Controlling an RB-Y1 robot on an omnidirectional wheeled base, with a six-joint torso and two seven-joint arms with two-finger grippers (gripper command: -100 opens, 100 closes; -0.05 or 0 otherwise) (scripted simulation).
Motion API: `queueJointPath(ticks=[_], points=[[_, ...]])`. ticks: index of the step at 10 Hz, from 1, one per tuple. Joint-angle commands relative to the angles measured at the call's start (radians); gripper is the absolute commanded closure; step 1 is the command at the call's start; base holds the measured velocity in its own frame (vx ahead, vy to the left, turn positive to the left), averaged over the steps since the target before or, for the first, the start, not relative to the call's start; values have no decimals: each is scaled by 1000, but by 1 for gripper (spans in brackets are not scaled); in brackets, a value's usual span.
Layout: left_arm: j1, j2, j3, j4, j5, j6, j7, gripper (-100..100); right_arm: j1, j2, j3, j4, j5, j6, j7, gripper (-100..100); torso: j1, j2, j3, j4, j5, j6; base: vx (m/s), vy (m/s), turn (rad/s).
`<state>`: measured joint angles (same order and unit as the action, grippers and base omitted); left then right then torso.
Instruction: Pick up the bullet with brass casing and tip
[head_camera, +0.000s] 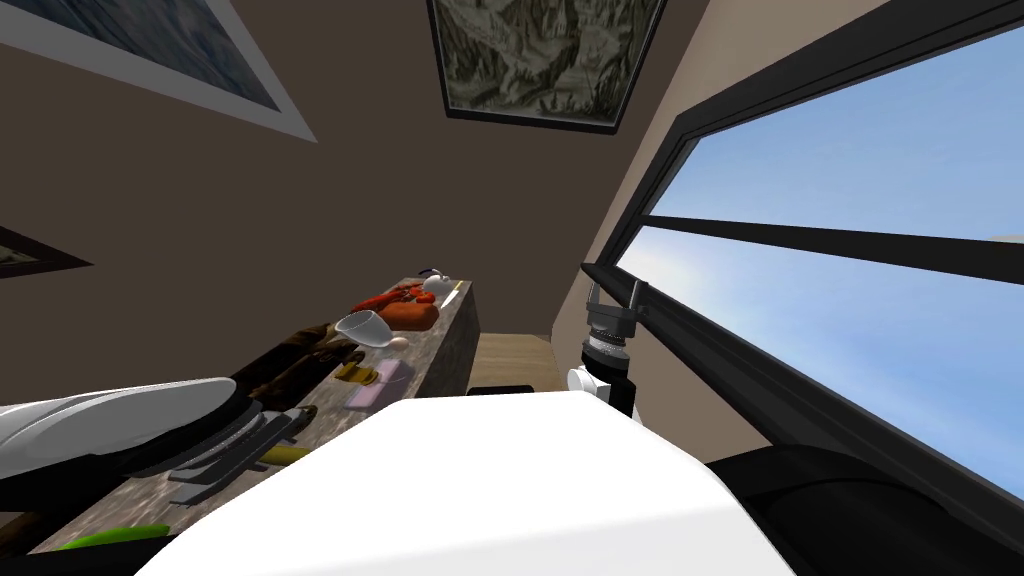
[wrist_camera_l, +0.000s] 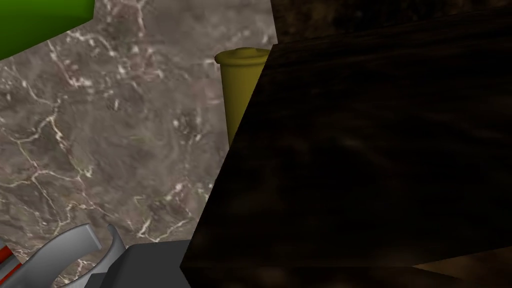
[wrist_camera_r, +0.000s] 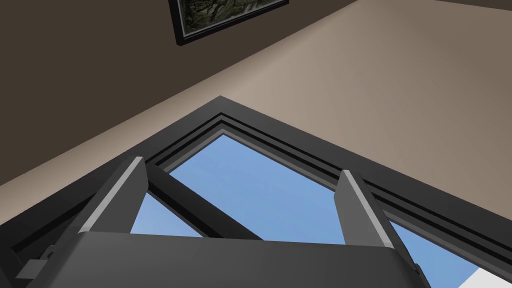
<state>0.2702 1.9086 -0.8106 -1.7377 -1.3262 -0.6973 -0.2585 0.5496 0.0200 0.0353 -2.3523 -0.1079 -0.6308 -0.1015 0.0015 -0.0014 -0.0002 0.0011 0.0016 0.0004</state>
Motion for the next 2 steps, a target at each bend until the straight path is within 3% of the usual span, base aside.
queueJointPath(ticks=[1,2], points=[[0,0,0,0,0,0,0,100,0,0,0,0,0,0,0,0,0,0,0,0,0,0,-20,14,-11],[0,1,0,-2,0,-1,4,0,0,0,0,0,0,0,0,0,0,-1,-1,0,0,0,0,0,0]])
